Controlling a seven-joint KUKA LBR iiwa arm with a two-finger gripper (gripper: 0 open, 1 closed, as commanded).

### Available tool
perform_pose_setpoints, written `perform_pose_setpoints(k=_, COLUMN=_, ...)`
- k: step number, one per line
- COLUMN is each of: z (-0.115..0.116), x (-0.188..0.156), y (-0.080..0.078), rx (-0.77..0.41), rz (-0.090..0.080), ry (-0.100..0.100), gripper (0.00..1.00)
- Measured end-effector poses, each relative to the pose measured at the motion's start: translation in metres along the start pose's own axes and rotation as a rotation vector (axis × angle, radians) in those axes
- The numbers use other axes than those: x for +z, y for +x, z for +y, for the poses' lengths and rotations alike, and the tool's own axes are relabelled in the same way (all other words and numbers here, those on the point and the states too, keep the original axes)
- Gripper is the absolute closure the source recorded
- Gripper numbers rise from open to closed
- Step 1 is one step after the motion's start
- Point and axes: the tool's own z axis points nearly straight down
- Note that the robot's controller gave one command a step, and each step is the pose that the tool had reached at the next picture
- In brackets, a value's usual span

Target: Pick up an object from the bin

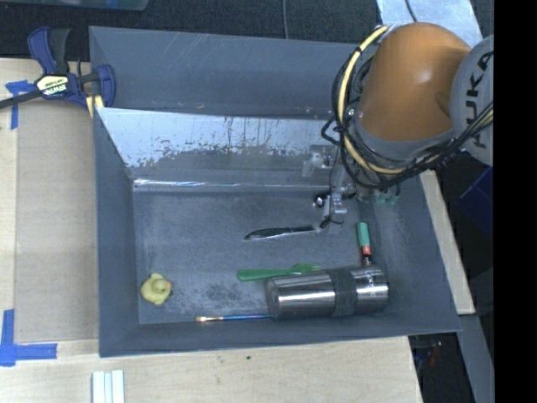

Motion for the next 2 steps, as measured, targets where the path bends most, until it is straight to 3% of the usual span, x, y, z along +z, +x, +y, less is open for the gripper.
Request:
perform_pose_setpoints(k=1, z=0.000, x=-0.004, y=-0.002, rx=0.000, rz=-0.008, ry=0.000, gripper=0.00)
perform_pose_setpoints(k=2, z=-0.048, x=0.122, y=0.024, rx=-0.020, rz=-0.016, ry=0.001, gripper=0.00)
